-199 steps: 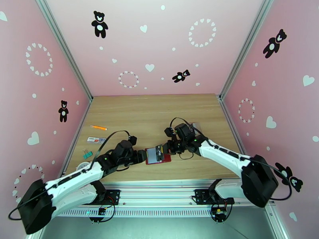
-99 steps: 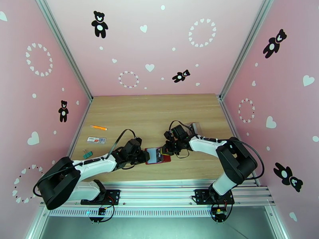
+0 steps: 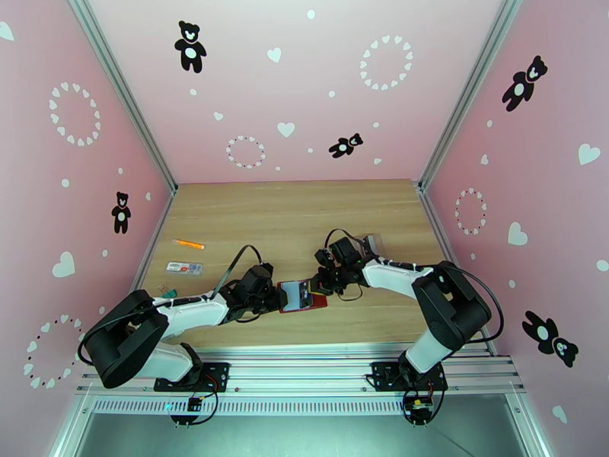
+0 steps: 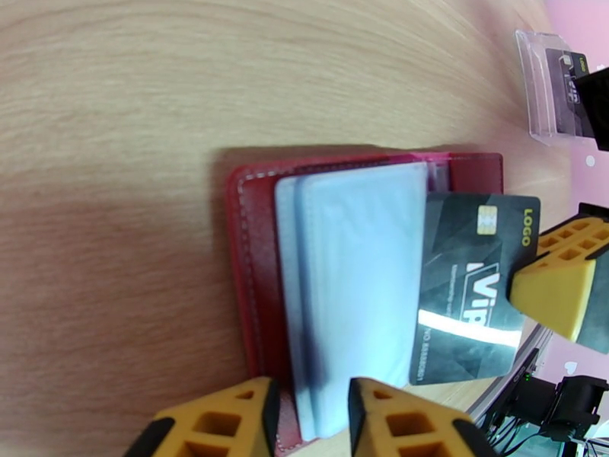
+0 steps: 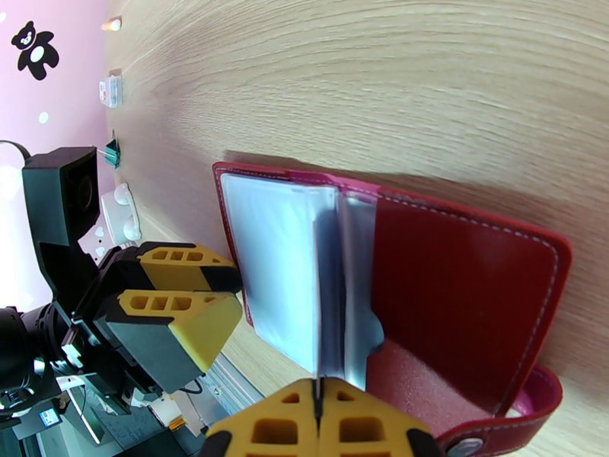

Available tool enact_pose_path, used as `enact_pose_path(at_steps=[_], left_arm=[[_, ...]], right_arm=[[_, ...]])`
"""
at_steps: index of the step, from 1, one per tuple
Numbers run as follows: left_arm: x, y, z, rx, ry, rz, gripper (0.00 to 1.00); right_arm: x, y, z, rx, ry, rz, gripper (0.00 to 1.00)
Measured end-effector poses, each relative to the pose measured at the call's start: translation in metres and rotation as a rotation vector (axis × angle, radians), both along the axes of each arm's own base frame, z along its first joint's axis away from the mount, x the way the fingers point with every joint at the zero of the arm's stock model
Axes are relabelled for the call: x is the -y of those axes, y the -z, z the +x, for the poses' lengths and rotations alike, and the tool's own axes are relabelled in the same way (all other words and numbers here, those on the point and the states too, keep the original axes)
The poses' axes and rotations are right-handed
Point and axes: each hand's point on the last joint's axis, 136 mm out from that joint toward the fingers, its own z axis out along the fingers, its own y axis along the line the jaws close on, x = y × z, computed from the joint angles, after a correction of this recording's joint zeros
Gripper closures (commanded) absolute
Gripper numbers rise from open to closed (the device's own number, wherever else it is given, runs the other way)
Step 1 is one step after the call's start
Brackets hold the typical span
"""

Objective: Put the credit cards into the card holder

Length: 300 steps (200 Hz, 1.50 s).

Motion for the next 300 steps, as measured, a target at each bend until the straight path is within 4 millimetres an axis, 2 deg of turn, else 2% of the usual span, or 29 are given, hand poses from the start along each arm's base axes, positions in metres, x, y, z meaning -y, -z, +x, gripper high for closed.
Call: enact_pose_path(at_steps=[110, 300], left_arm=[[0.0, 0.0, 0.001, 0.002, 0.0, 0.007, 0.71], [0.001, 0.0, 0.002, 0.005, 0.005, 0.01, 0.72]], right_arm=[[0.004, -0.007, 0.003, 0.0, -0.002, 0.014, 1.0], [0.0, 0.006, 0.004, -0.013, -0.028, 0.012, 1.0]])
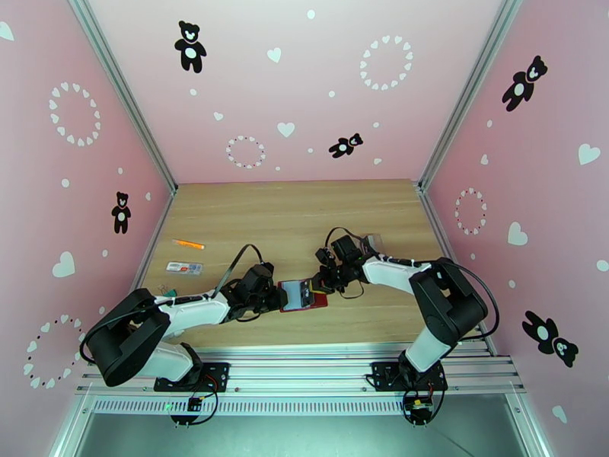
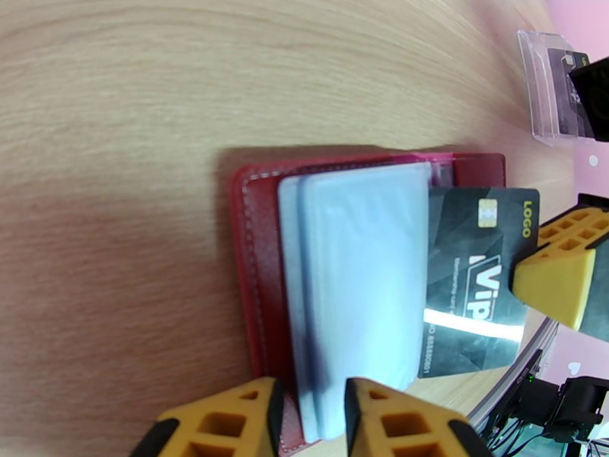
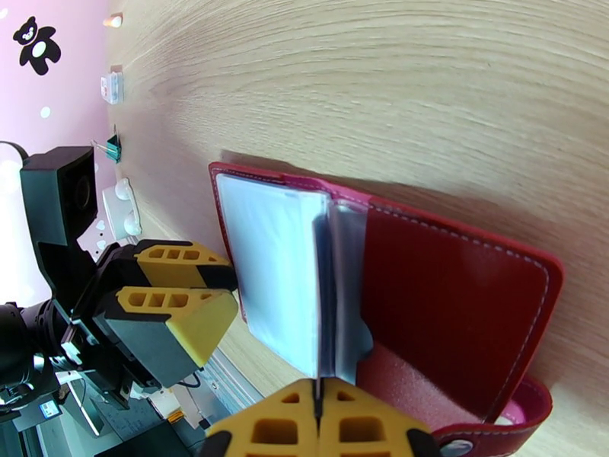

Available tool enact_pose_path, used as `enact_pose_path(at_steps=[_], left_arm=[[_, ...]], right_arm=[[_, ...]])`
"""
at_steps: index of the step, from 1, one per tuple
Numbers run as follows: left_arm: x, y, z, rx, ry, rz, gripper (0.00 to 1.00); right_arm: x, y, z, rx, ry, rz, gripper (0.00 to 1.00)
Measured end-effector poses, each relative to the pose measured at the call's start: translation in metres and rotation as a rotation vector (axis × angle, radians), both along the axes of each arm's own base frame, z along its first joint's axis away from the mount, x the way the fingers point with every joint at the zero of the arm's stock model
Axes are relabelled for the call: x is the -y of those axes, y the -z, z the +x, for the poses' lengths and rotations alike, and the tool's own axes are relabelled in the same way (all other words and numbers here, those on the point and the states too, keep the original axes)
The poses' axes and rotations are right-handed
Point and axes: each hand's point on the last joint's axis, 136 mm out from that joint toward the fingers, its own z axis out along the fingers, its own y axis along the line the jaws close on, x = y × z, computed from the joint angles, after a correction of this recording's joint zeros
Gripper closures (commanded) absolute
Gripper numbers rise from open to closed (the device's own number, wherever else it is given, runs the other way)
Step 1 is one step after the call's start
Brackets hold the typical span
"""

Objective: Put the credit cards into the card holder

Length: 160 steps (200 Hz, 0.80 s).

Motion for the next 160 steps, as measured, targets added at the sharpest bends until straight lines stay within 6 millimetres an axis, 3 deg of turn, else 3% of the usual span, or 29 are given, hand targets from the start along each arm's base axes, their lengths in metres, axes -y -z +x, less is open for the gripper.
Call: enact_pose_path(at_steps=[132, 160], left_arm=[[0.0, 0.0001, -0.0001, 0.0, 0.0, 0.0, 0.72], [0.0, 0.0, 0.0, 0.0, 0.0, 0.0, 0.72]], right_arm=[[-0.0053, 0.0066, 0.0023, -0.01, -0.021, 0.016, 1.0], [-0.0052, 0.0075, 0.0032, -0.004, -0.022, 0.012, 0.81]])
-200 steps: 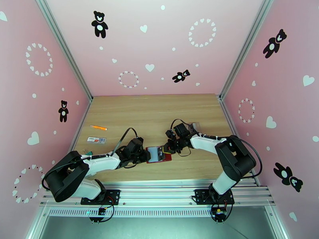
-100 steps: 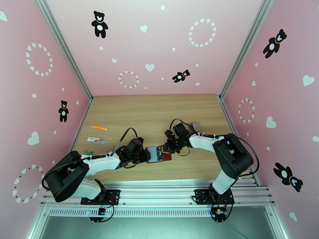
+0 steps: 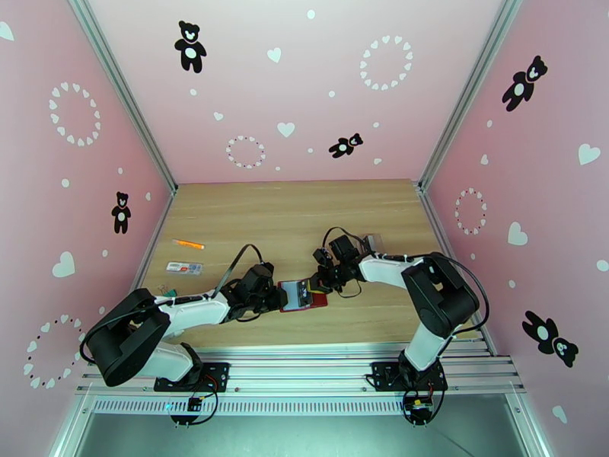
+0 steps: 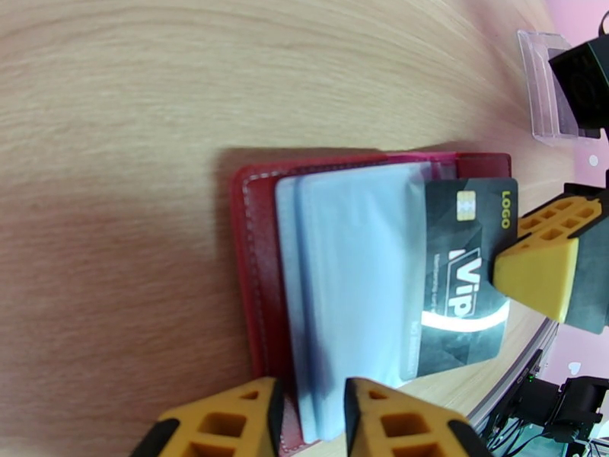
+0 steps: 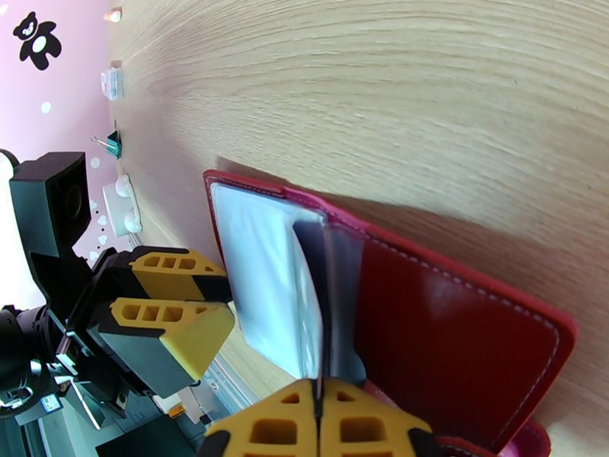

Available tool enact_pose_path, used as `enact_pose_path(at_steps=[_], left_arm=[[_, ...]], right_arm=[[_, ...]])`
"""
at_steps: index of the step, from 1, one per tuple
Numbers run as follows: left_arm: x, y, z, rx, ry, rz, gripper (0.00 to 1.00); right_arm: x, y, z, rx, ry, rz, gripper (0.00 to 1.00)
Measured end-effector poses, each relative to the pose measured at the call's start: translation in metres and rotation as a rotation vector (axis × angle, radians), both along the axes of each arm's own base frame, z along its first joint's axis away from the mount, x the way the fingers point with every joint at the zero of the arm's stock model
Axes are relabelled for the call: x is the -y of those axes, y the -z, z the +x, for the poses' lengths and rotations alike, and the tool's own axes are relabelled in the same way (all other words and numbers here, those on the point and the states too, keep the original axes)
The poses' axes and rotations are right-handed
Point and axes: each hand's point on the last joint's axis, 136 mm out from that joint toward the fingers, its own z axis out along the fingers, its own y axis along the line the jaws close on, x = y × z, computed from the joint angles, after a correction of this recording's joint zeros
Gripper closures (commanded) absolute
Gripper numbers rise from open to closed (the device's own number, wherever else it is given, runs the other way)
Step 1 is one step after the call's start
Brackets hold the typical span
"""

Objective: Put the credit cards into the card holder

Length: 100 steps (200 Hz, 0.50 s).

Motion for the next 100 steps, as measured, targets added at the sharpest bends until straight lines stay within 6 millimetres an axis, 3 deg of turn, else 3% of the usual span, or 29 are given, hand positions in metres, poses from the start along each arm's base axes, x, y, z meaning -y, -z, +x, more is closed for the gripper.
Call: enact_pose_path(at_steps=[38, 100], left_arm=[[0.0, 0.0001, -0.0001, 0.0, 0.0, 0.0, 0.72], [0.0, 0.0001, -0.0001, 0.004, 0.006, 0.002, 0.72]], right_arm=[[0.005, 0.0045, -0.0003, -0.003, 0.007, -0.043, 0.64], [0.0047, 0.0042, 0.0025, 0.034, -0.016, -0.132, 0.6]])
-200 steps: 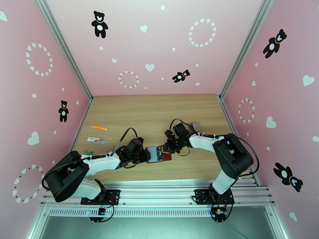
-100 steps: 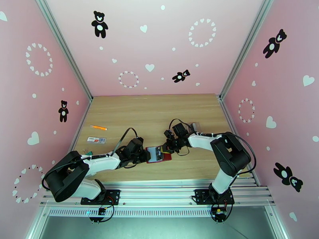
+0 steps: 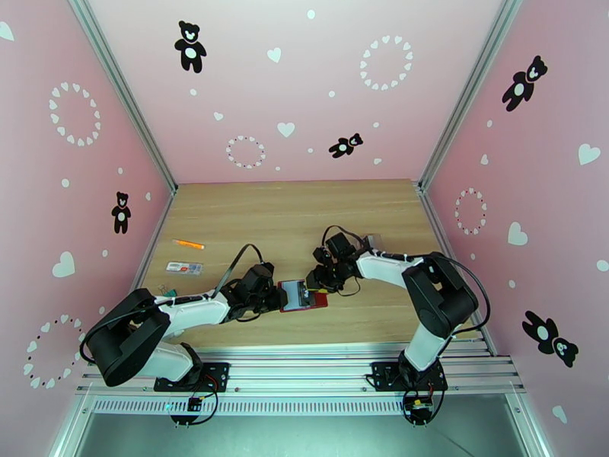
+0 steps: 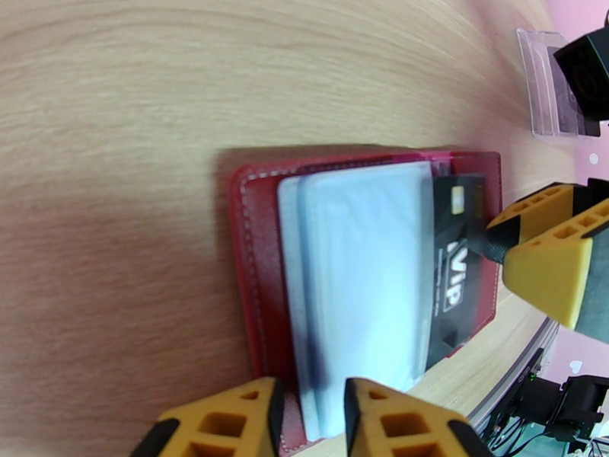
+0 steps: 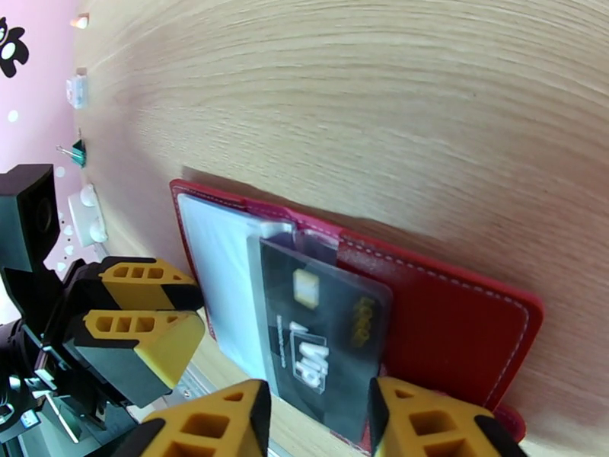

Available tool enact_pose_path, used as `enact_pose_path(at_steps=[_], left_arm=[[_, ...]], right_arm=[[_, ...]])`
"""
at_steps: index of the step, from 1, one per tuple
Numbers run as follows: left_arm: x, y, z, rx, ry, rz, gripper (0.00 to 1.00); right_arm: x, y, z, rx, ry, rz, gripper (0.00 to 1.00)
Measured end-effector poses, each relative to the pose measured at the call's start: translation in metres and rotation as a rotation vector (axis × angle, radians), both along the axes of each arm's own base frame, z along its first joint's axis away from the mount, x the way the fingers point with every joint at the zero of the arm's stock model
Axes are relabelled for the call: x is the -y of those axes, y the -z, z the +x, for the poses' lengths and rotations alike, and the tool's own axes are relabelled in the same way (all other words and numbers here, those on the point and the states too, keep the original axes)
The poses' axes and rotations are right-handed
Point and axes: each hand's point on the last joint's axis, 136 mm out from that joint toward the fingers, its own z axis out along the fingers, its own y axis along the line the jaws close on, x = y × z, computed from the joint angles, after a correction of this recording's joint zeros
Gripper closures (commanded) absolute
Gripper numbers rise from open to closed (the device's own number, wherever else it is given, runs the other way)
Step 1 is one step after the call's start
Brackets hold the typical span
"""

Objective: Put the credit cards into the card holder

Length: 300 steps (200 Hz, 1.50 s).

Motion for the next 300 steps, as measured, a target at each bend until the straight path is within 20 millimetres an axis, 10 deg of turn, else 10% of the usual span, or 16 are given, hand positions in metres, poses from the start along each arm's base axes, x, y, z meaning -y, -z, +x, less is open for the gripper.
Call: enact_pose_path(at_steps=[300], left_arm=[[0.0, 0.0, 0.0, 0.001, 0.003, 0.002, 0.72]], right_arm=[[-0.031, 0.008, -0.012, 0.027, -0.059, -0.124, 0.57]])
